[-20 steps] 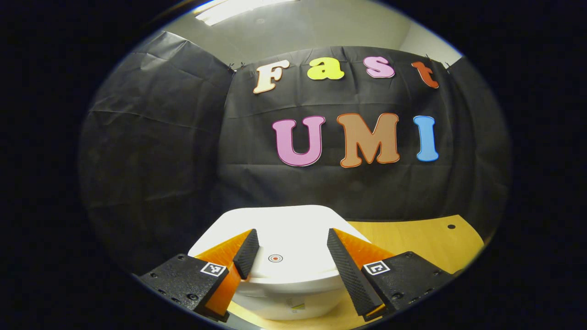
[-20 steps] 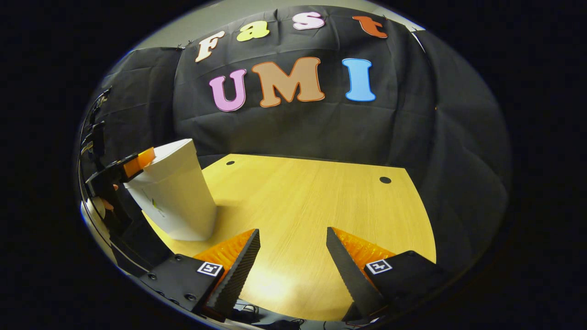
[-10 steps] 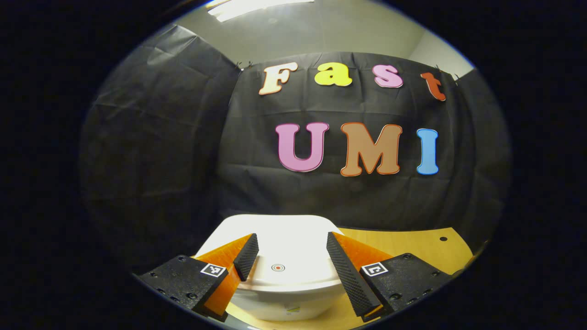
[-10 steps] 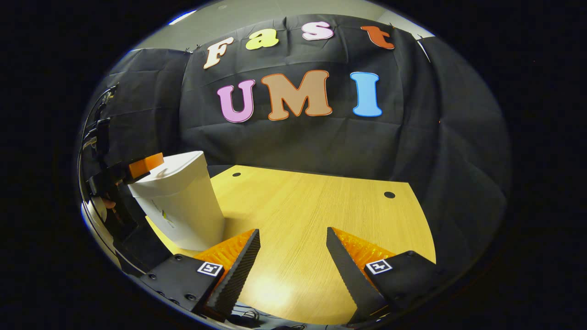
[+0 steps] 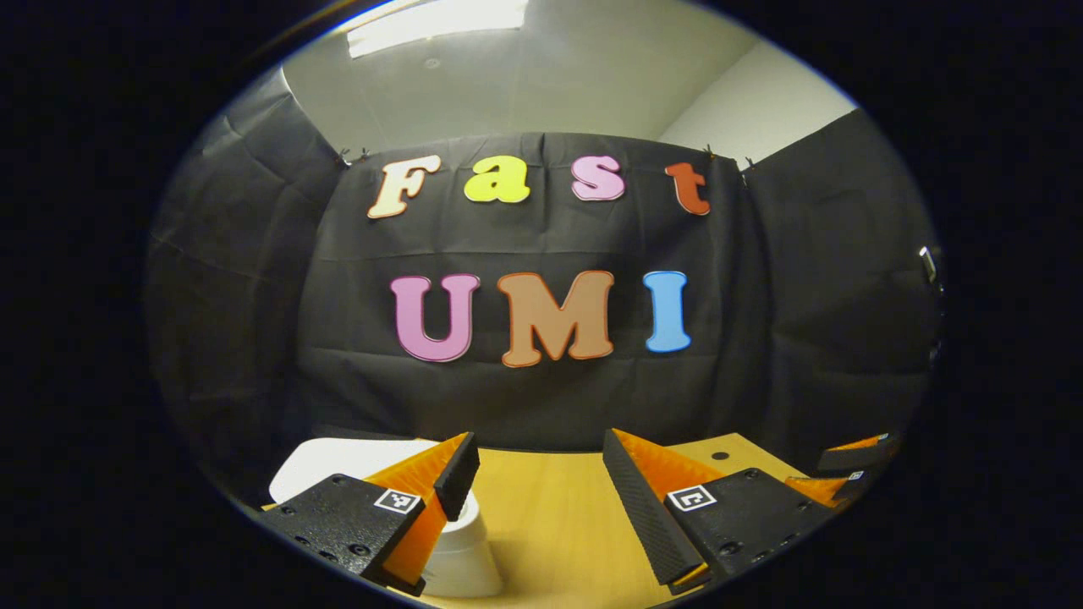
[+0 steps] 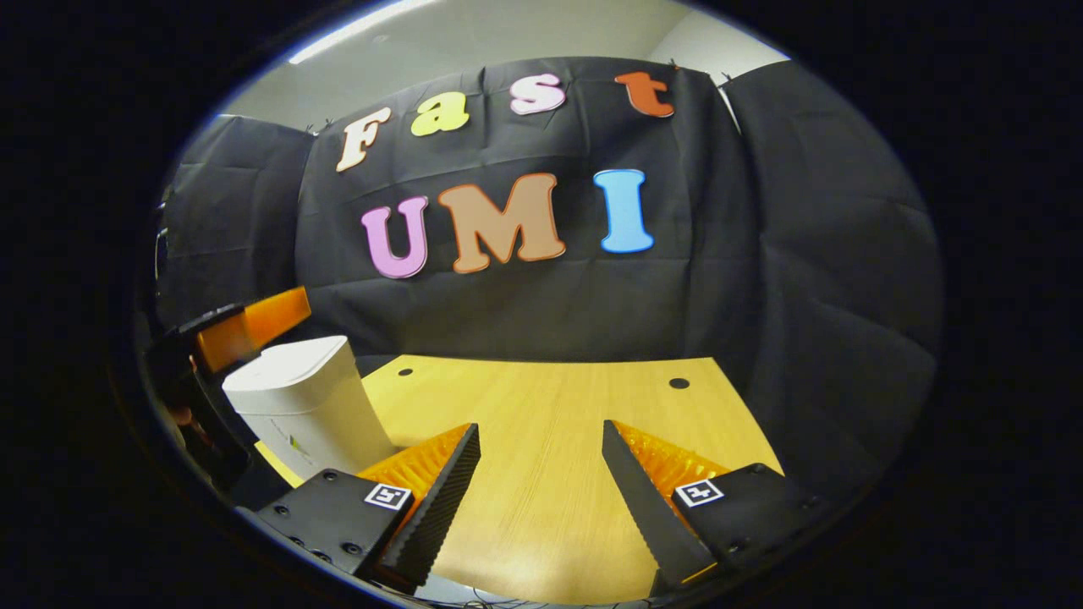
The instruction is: Press the lid of the desktop garbage bin to open it, pick up the crumpled paper on the desktop and throw it into the bin, then pick up the pop can on the desktop and drop it into the bin, and finally close the garbage bin lid.
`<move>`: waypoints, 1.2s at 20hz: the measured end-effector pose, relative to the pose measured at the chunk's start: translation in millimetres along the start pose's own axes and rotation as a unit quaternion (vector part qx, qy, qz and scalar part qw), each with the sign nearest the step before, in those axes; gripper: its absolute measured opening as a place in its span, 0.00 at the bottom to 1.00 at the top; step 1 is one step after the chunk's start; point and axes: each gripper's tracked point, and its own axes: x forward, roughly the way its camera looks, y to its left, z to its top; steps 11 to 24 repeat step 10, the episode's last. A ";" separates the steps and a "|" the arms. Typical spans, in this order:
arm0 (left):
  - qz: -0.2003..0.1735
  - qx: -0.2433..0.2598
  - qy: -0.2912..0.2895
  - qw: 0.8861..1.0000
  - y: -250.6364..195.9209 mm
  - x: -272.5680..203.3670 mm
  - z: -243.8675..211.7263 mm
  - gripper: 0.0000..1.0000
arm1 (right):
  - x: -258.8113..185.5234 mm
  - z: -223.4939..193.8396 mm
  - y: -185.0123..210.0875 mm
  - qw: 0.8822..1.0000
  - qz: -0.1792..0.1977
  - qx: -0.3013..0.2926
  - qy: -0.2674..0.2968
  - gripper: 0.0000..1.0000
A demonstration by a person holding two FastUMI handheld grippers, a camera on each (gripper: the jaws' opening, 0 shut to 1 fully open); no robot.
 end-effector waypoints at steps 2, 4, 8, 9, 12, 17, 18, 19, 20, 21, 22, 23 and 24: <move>-0.015 -0.005 0.013 1.000 -14.9 -7.0 -11.4 0.90 | -8.1 7.5 -11.5 1.000 -0.014 0.018 -0.020 0.97; -0.024 -0.016 0.021 0.999 -24.0 -12.1 -20.4 0.89 | -14.8 10.2 -19.6 0.999 -0.024 0.034 -0.033 0.96; -0.030 -0.024 0.027 0.999 -29.9 -16.9 -28.8 0.90 | -24.0 9.2 -26.4 0.998 -0.038 0.037 -0.041 0.96; -0.030 -0.026 0.029 0.999 -30.2 -17.0 -29.9 0.90 | -26.2 9.0 -25.7 0.998 -0.038 0.037 -0.042 0.96; -0.028 -0.028 0.031 0.999 -29.0 -16.4 -32.2 0.90 | -26.9 8.9 -24.5 0.998 -0.037 0.036 -0.042 0.97; -0.028 -0.028 0.031 0.999 -29.0 -16.4 -32.2 0.90 | -26.9 8.9 -24.5 0.998 -0.037 0.036 -0.042 0.97; -0.028 -0.028 0.031 0.999 -29.0 -16.4 -32.2 0.90 | -26.9 8.9 -24.5 0.998 -0.037 0.036 -0.042 0.97; -0.028 -0.028 0.031 0.999 -29.0 -16.4 -32.2 0.90 | -26.9 8.9 -24.5 0.998 -0.037 0.036 -0.042 0.97; -0.028 -0.028 0.031 0.999 -29.0 -16.4 -32.2 0.90 | -26.9 8.9 -24.5 0.998 -0.037 0.036 -0.042 0.97; -0.028 -0.028 0.031 0.999 -29.0 -16.4 -32.2 0.90 | -26.9 8.9 -24.5 0.998 -0.037 0.036 -0.042 0.97; -0.028 -0.028 0.031 0.999 -29.0 -16.4 -32.2 0.90 | -26.9 8.9 -24.5 0.998 -0.037 0.036 -0.042 0.97; -0.028 -0.028 0.031 0.999 -29.0 -16.4 -32.2 0.90 | -26.9 8.9 -24.5 0.998 -0.037 0.036 -0.042 0.97; -0.028 -0.028 0.031 0.999 -29.0 -16.4 -32.2 0.90 | -26.9 8.9 -24.5 0.998 -0.037 0.036 -0.042 0.97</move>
